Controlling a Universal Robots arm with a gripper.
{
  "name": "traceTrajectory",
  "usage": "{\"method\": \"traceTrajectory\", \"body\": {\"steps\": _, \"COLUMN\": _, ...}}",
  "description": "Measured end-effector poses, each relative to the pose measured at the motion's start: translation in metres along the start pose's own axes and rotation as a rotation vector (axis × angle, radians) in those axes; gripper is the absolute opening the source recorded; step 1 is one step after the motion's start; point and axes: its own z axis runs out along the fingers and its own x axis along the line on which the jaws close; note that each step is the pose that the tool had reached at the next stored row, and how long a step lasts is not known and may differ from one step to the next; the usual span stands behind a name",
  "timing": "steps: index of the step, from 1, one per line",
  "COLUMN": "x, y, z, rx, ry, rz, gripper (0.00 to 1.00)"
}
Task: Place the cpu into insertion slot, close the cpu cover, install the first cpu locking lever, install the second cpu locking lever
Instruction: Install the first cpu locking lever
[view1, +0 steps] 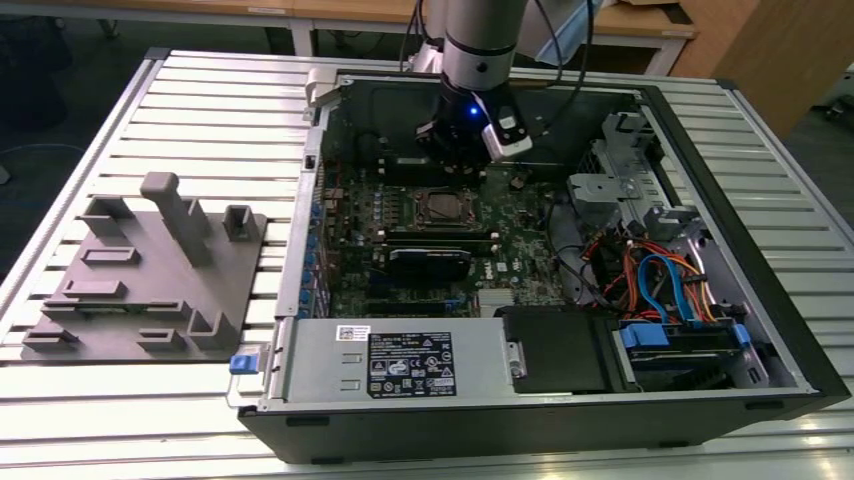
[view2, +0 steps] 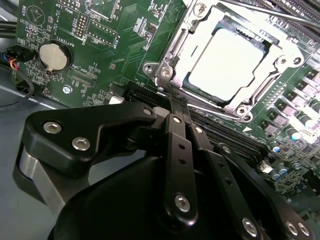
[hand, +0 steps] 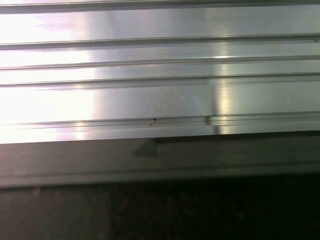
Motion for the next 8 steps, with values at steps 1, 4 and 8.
{"method": "traceTrajectory", "body": {"steps": 1, "x": 0.0000, "y": 0.0000, "z": 0.0000, "rx": -0.0001, "ry": 0.0000, "rz": 0.000, "gripper": 0.10}}
{"method": "traceTrajectory", "body": {"steps": 4, "x": -0.0001, "y": -0.0001, "z": -0.0001, "rx": 0.0002, "ry": 0.0001, "rz": 0.000, "gripper": 0.10}}
{"method": "traceTrajectory", "body": {"steps": 8, "x": -0.0002, "y": -0.0003, "z": 0.0005, "rx": 0.0015, "ry": 0.0001, "rz": 0.000, "gripper": 0.10}}
